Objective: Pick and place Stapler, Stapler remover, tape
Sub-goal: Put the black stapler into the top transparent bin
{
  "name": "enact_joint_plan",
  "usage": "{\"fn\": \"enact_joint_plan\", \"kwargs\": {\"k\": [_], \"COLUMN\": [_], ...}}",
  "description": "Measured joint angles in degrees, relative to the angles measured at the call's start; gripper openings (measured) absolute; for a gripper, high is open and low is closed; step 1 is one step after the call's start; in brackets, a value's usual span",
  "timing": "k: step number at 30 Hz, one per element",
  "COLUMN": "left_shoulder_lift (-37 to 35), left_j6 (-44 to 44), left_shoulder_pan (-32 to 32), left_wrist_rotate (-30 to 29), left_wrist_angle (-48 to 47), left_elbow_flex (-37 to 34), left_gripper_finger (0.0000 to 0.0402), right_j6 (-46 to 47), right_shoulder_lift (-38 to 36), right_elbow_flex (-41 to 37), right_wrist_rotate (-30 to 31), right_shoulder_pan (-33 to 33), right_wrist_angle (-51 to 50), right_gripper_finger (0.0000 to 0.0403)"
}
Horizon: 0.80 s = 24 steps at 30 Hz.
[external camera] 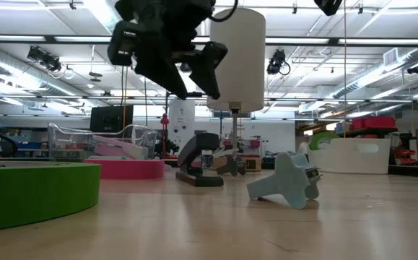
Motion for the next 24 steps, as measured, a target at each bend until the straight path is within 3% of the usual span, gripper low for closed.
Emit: {"fn": "enact_joint_plan", "kwargs": {"k": [9, 24], "left_shoulder_lift": [3.3, 11.1], "left_j6": [2.9, 6.5], "left_shoulder_pan": [-0.4, -0.4], "left_wrist_rotate": [0.0, -3.0], "left_wrist_angle": [0.0, 0.4], "left_elbow_flex": [0.0, 0.0], "left_gripper_finger": [0.0342, 0.033], "right_j6": [0.6, 1.0], "right_shoulder_lift": [0.6, 1.4], "right_elbow_flex": [0.0, 0.0], "right_wrist_rotate": [0.0, 0.0], "right_shoulder_pan": [0.0, 0.0], "right_wrist_angle": [-0.3, -0.4], "right_gripper_finger": [0.0198, 0.0198]}}
